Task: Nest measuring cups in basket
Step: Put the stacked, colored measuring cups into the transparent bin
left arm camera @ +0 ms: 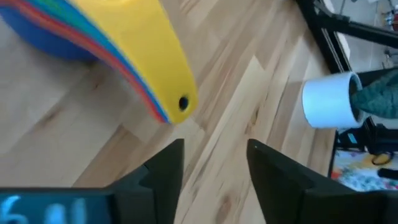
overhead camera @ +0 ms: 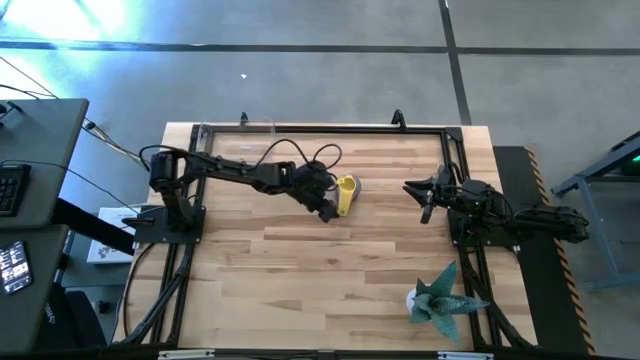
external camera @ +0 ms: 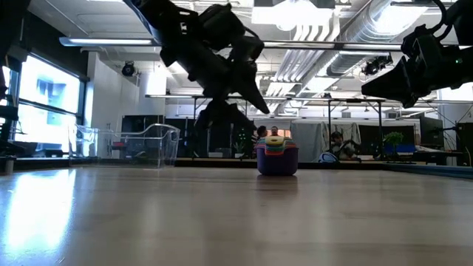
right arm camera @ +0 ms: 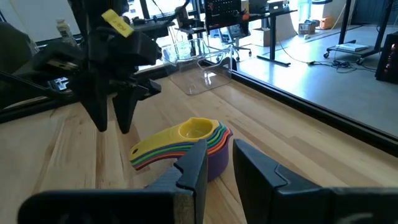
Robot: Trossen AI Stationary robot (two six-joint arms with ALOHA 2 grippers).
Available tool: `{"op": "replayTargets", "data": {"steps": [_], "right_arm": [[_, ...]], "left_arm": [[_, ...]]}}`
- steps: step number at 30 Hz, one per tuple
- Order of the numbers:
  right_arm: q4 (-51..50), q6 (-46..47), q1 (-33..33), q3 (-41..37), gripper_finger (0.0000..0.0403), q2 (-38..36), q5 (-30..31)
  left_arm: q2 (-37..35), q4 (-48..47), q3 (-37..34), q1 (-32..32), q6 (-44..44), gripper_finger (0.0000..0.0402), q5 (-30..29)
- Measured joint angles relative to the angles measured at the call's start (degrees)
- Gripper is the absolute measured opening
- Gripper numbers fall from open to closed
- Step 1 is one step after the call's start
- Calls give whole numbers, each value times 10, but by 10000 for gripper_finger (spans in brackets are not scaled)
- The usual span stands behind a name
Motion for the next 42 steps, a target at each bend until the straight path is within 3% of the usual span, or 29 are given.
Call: {"op": "replayTargets", "data": {"steps": [4,8,19,42], "right_arm": [[0,0,0,0,69,0,0],[0,1,0,0,69,0,0],[0,0,0,0,69,0,0],[0,0,0,0,69,0,0]], "left_arm": [[-5,22,-22,13,0,196,30],[-5,104,-50,29,-16,224,50],[-5,239,-117,53,-68,267,74],[28,276,-116,53,-89,274,15]]}}
